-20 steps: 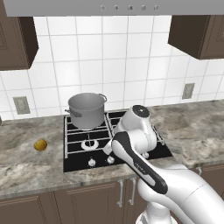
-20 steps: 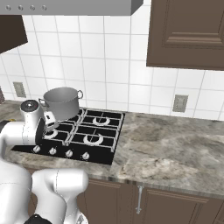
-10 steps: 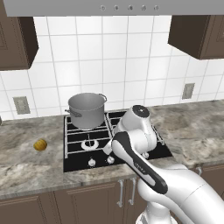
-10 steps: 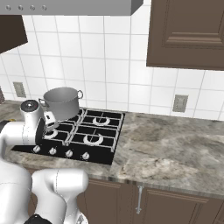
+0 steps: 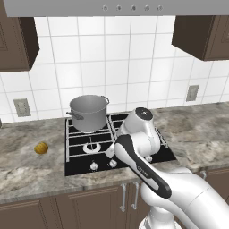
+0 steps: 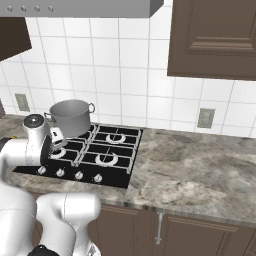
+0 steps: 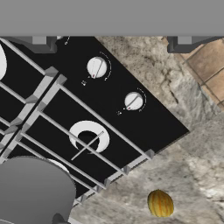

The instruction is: Turn on the burner for the pot on the stove. Wait thirty seconds for the pot to heat up. Then add the squash to the pot.

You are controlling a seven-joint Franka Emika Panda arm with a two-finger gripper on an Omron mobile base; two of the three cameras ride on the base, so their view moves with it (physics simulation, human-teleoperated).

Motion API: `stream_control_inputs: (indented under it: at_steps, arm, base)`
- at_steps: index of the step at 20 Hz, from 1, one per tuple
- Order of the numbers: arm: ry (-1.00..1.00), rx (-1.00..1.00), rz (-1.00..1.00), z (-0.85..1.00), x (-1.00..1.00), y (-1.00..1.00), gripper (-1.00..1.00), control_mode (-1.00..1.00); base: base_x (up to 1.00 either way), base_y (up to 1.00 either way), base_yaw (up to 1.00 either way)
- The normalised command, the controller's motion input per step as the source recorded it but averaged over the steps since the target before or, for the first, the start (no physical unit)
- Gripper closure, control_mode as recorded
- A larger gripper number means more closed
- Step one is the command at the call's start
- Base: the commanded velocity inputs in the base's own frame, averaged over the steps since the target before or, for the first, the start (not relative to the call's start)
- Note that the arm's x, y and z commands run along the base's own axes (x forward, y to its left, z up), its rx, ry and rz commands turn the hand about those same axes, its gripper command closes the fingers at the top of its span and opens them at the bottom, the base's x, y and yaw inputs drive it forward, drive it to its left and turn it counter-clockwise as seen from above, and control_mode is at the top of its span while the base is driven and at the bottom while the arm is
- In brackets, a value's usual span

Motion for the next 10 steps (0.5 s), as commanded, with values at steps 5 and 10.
stream_control_inputs:
  at_steps: [5,10]
  arm:
    - [0.00,0.00,0.00,0.00,0.00,0.00,-1.00,-1.00]
    - [0.00,0.00,0.00,0.00,0.00,0.00,-1.00,-1.00]
  base:
    - [0.00,0.00,0.00]
    - [0.00,0.00,0.00]
